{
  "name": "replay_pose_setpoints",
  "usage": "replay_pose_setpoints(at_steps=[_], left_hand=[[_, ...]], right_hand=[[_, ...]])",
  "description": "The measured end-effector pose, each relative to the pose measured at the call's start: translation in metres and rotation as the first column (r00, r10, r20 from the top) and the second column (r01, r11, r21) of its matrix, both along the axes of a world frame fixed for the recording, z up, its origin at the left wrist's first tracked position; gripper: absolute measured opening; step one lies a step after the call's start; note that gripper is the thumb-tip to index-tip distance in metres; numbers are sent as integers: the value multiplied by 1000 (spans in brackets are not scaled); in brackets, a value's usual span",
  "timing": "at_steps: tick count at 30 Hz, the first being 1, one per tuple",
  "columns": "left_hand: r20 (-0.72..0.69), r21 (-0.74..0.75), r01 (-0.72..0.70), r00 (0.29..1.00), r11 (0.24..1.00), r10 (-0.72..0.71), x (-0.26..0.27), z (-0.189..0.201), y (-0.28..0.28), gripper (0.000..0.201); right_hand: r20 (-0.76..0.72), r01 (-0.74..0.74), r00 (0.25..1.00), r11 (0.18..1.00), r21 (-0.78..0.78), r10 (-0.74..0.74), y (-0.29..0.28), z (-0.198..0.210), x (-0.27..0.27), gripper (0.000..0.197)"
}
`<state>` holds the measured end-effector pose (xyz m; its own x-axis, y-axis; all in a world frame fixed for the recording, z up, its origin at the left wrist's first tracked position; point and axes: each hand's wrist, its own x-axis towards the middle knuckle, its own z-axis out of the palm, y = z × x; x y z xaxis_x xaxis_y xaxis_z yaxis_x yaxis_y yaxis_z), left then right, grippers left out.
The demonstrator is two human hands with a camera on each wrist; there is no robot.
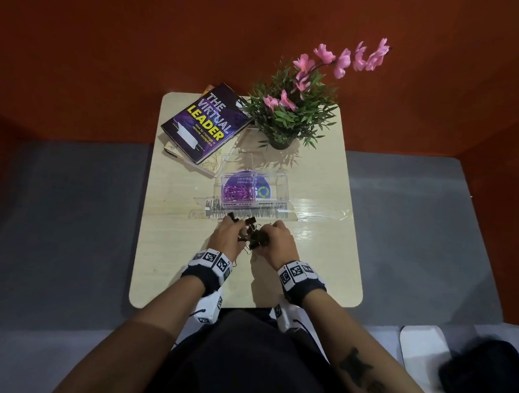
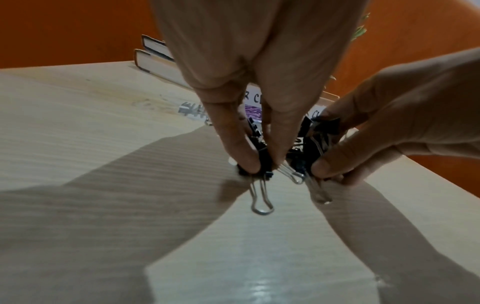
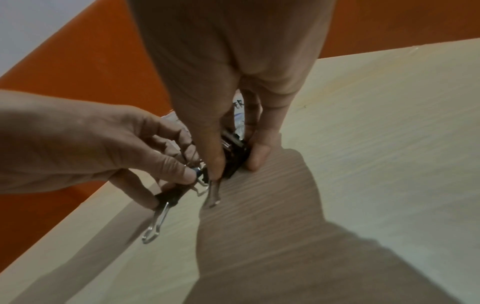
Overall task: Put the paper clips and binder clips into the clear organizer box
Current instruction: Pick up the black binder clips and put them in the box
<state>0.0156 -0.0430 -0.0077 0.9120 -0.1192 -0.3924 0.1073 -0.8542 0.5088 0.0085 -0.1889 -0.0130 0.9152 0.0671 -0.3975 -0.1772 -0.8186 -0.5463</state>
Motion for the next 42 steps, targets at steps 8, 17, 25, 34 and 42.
replay_pose_setpoints(at_steps=[8, 17, 25, 34, 42], left_hand=[[40, -84, -108, 993, 991, 112, 5, 0, 4, 10], [84, -283, -112, 986, 952, 141, 28, 44, 4, 12], [141, -268, -160, 969, 950, 203, 79, 62, -19, 10], [143, -157, -50, 987, 986, 73, 100, 49, -65, 19], [9, 8, 53, 999, 999, -53, 37, 54, 3, 17]], right_hand=[[100, 108, 988, 992, 60, -114, -16, 8, 5, 8], [246, 196, 938, 959, 203, -244, -36, 69, 66, 19], [168, 77, 981, 993, 95, -92, -36, 56, 104, 30], [112, 217, 967, 970, 107, -228, -58, 39, 42, 13], [-78, -200, 977, 979, -42, 197, -25, 0, -5, 50]])
